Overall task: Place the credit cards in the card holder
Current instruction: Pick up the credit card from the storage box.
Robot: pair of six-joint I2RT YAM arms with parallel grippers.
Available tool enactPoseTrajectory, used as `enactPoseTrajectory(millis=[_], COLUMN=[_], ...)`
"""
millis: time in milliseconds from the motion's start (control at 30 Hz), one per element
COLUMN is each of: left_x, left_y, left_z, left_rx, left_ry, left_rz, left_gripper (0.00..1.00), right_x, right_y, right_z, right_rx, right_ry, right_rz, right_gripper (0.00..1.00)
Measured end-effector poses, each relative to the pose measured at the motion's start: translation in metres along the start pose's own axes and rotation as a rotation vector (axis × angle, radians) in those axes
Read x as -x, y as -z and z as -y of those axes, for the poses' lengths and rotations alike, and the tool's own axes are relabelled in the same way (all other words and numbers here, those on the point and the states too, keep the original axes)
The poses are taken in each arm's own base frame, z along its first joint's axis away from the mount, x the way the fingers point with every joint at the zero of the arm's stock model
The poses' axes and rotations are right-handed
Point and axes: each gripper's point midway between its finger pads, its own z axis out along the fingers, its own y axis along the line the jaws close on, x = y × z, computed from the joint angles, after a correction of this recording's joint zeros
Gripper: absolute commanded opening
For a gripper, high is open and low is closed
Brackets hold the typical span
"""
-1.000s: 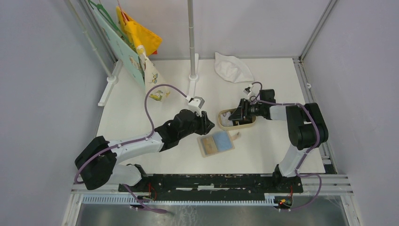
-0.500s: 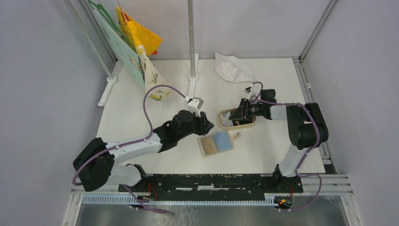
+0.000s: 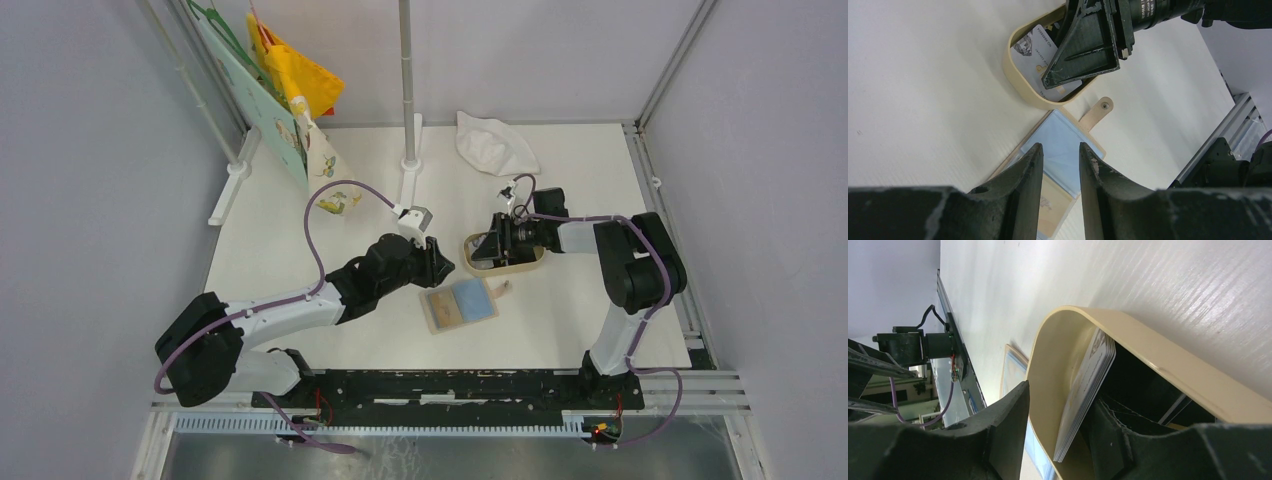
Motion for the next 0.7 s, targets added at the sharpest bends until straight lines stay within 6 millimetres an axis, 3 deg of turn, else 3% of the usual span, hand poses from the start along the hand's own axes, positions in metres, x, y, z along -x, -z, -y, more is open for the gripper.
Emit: enactPoseTrajectory(millis=[400,700], left_x=[-0.0039,-0.0040], left_y=[-0.0011,-0.0011], left_z=[0.0023,0.0023], left_rx=[-0.004,-0.003], left_ry=[0.009,0.011], left_rz=[-0.010,-0.010], left_gripper=[0.39,0.39], right_x=[-0.0020,0.0001], right_y=[-0.0060,0.0003], right_z=[-0.0012,0.0014], right_rx=[-0.001,0.001], right_ry=[0.012,-0.012], right_rz=[-0.022,-0.018], right_gripper=[0.48,0.45])
